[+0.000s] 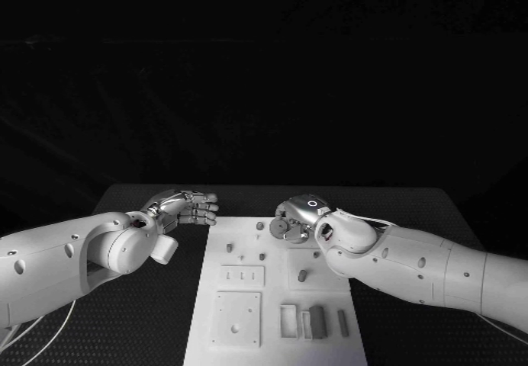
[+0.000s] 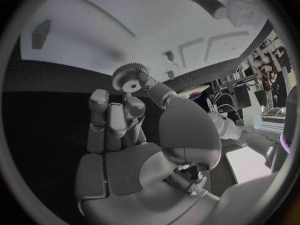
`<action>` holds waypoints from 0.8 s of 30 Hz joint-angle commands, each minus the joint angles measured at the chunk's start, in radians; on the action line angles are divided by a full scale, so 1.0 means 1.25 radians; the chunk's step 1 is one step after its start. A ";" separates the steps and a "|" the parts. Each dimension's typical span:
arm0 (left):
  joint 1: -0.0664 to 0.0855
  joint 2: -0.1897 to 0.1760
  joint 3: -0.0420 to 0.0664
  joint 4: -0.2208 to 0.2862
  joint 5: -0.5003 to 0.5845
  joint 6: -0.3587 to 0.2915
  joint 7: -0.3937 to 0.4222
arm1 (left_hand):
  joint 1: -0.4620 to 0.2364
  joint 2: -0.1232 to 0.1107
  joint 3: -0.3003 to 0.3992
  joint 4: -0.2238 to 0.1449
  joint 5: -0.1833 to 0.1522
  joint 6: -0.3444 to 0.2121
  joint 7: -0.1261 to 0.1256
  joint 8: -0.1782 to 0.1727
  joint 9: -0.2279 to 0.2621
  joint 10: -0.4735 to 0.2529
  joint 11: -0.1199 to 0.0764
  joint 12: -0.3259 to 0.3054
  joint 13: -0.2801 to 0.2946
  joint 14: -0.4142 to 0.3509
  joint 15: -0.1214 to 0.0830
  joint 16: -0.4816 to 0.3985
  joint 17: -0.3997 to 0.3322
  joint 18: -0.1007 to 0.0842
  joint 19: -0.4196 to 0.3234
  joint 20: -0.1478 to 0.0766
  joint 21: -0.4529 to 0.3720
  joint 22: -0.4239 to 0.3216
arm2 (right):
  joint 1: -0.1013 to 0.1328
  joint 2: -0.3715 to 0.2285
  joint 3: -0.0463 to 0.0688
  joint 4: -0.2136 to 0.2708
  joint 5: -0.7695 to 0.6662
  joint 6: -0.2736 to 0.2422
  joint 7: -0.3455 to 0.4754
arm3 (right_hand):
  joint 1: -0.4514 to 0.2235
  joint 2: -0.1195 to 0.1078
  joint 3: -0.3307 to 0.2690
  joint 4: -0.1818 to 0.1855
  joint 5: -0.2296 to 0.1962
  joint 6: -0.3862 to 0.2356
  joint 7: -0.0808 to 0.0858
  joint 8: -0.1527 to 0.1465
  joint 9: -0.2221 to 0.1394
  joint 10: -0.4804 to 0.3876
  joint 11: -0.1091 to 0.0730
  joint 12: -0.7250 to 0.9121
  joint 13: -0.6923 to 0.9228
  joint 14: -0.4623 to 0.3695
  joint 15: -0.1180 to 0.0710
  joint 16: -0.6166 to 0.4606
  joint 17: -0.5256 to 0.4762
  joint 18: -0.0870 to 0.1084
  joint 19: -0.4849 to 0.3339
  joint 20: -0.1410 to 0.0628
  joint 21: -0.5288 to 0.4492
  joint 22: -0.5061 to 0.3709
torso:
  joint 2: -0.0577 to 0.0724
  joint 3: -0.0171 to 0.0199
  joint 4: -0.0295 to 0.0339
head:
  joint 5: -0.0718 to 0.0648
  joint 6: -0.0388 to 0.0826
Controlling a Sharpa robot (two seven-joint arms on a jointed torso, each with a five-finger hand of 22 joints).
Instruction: Assemble the parts on the task board
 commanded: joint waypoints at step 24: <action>0.001 0.012 0.001 0.000 -0.002 0.010 0.006 | -0.006 0.001 -0.003 -0.001 0.003 0.005 0.048 -0.006 -0.002 0.006 -0.002 -0.006 0.001 0.003 0.000 -0.005 0.002 0.008 0.007 0.002 -0.006 -0.001 | -0.014 0.136 0.000 -0.076 -0.014 0.024 -0.003 | -0.013 -0.006 0.008 0.005 -0.001 0.026 -0.001 0.004 0.031 0.006 0.001 -0.006 -0.002 0.006 0.002 0.000 -0.005 0.037 0.006 -0.001 0.002 0.011 | 0.000 -0.0012 0.0015 | 0.003 0.000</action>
